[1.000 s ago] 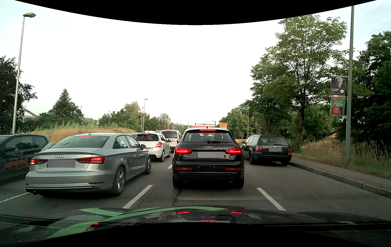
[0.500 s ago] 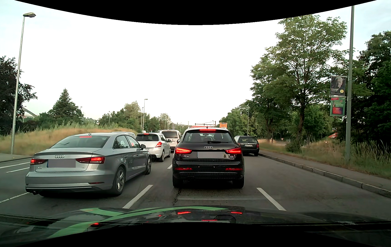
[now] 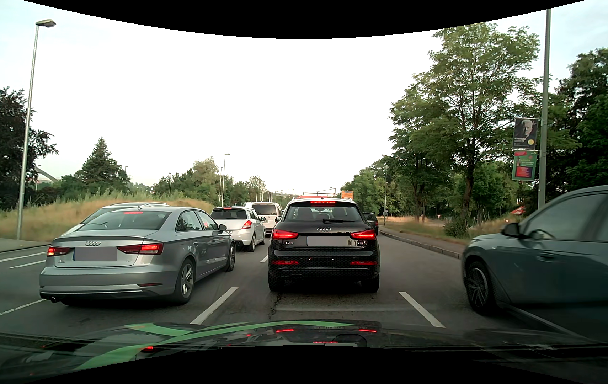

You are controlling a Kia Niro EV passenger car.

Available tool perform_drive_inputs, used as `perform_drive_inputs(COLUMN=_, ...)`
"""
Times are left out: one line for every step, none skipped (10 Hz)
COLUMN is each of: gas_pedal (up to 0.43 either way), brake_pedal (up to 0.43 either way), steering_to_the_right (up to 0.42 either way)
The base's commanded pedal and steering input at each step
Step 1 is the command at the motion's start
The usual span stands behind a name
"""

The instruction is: Follow the waypoints while adhering to traffic rules and regulations

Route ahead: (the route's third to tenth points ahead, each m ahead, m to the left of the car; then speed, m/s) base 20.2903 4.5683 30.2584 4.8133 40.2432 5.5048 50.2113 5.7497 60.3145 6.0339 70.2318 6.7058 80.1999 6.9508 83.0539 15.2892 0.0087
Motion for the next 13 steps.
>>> perform_drive_inputs(gas_pedal=0.0, brake_pedal=0.189, steering_to_the_right=-0.009)
perform_drive_inputs(gas_pedal=0.0, brake_pedal=0.189, steering_to_the_right=-0.01)
perform_drive_inputs(gas_pedal=0.0, brake_pedal=0.189, steering_to_the_right=-0.01)
perform_drive_inputs(gas_pedal=0.0, brake_pedal=0.189, steering_to_the_right=-0.011)
perform_drive_inputs(gas_pedal=0.0, brake_pedal=0.189, steering_to_the_right=-0.01)
perform_drive_inputs(gas_pedal=0.0, brake_pedal=0.189, steering_to_the_right=-0.01)
perform_drive_inputs(gas_pedal=0.0, brake_pedal=0.189, steering_to_the_right=-0.011)
perform_drive_inputs(gas_pedal=0.0, brake_pedal=0.189, steering_to_the_right=-0.011)
perform_drive_inputs(gas_pedal=0.0, brake_pedal=0.189, steering_to_the_right=-0.011)
perform_drive_inputs(gas_pedal=0.0, brake_pedal=0.189, steering_to_the_right=-0.011)
perform_drive_inputs(gas_pedal=0.0, brake_pedal=0.177, steering_to_the_right=-0.011)
perform_drive_inputs(gas_pedal=0.0, brake_pedal=0.146, steering_to_the_right=-0.011)
perform_drive_inputs(gas_pedal=0.0, brake_pedal=0.073, steering_to_the_right=-0.012)
